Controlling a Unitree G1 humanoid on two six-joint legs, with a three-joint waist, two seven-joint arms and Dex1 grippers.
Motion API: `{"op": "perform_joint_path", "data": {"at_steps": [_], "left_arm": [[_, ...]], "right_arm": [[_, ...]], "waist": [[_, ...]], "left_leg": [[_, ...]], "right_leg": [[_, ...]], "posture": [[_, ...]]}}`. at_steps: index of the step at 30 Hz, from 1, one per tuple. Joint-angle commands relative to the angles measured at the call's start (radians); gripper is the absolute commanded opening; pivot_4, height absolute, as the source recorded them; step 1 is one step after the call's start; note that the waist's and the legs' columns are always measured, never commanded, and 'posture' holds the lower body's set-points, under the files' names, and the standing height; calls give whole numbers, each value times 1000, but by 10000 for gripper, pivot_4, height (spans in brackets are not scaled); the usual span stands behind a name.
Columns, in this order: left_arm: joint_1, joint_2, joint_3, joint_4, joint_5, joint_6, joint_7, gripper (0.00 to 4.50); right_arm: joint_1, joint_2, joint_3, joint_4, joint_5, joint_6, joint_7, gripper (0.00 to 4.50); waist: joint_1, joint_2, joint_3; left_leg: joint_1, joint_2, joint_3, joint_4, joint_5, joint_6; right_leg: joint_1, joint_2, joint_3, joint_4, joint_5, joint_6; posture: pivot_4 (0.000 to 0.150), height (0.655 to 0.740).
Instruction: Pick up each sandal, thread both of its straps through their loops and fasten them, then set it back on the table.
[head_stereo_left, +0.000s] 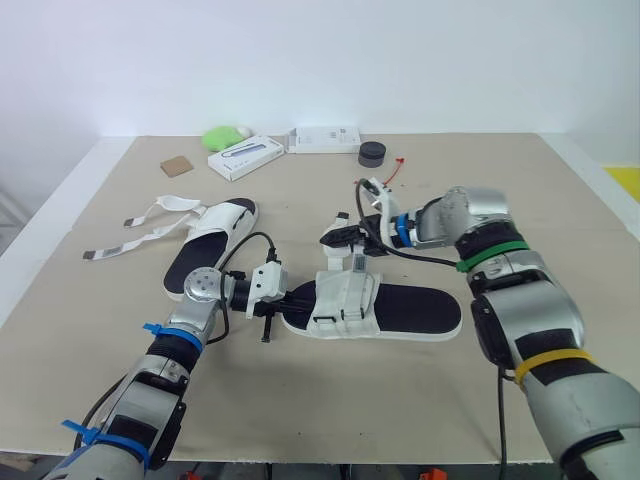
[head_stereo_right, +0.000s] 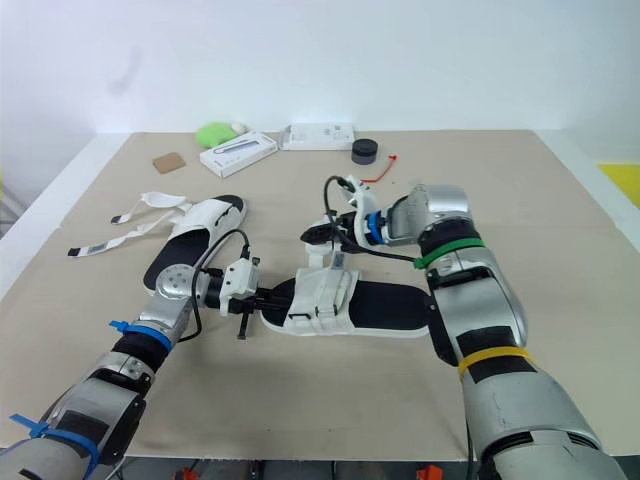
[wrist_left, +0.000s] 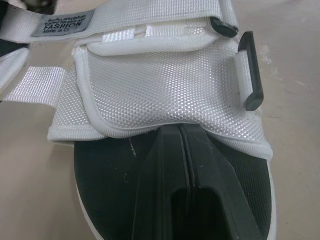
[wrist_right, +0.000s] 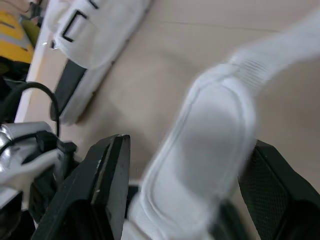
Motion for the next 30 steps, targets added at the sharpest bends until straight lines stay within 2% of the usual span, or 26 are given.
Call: {"op": "perform_joint_path", "data": {"at_steps": [1,11,19,30], "left_arm": [[97,37,-80,101,123,64,4,0],[75,73,-90,103,141,72,-18,0],[80,75,-101,97,142,67,-25,0],[91,65,-100,91,135,69,-18,0]], "right_arm": [[-55,17,-64,46,-38,-58,26,33854],[-120,61,-196,170,-133,-207,17,33854],[-156,97,-344,225,-123,-289,-55,33854],[-158,106,-373,233,-189,-316,-47,33854]], "waist": [[0,0,0],[-6,0,1],[-25,0,2],[-29,0,2]], "left_leg": [[0,0,0,0,0,0],[0,2,0,0,0,0],[0,2,-1,0,2,3],[0,2,0,0,3,5]], "right_leg": [[0,0,0,0,0,0],[-1,3,0,1,1,0],[0,4,3,3,4,-3],[-1,4,4,3,4,-4]], "posture": [[1500,7400],[1500,7400],[1500,7400],[1500,7400]]}}
